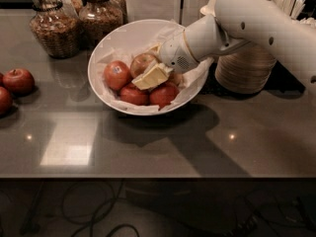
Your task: Pick apple from white bowl
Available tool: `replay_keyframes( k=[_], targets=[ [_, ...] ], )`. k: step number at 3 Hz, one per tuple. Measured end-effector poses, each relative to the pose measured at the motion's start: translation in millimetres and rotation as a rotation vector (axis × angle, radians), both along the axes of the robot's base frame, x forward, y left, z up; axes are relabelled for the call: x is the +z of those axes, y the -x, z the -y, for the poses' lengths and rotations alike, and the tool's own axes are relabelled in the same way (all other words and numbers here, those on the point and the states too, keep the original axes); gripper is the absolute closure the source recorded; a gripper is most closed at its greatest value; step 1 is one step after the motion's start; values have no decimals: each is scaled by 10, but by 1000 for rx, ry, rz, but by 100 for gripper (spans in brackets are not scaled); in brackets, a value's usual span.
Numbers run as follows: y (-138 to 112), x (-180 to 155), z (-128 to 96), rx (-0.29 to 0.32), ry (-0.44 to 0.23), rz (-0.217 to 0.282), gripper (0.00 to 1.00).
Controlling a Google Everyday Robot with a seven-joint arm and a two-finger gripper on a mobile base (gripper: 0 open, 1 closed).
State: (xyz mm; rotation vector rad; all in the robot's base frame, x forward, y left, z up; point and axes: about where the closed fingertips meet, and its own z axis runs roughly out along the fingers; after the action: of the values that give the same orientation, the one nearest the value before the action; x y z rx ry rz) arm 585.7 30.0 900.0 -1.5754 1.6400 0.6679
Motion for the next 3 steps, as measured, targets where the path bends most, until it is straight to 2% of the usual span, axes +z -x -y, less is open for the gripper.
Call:
replay_keyframes(
  k=[1, 2, 3],
  targets=[
    [-5, 244, 5, 7, -21, 47, 100],
    [19, 699, 42, 30, -43, 132, 100],
    [36, 1155, 177, 32, -74, 217, 100]
  ],
)
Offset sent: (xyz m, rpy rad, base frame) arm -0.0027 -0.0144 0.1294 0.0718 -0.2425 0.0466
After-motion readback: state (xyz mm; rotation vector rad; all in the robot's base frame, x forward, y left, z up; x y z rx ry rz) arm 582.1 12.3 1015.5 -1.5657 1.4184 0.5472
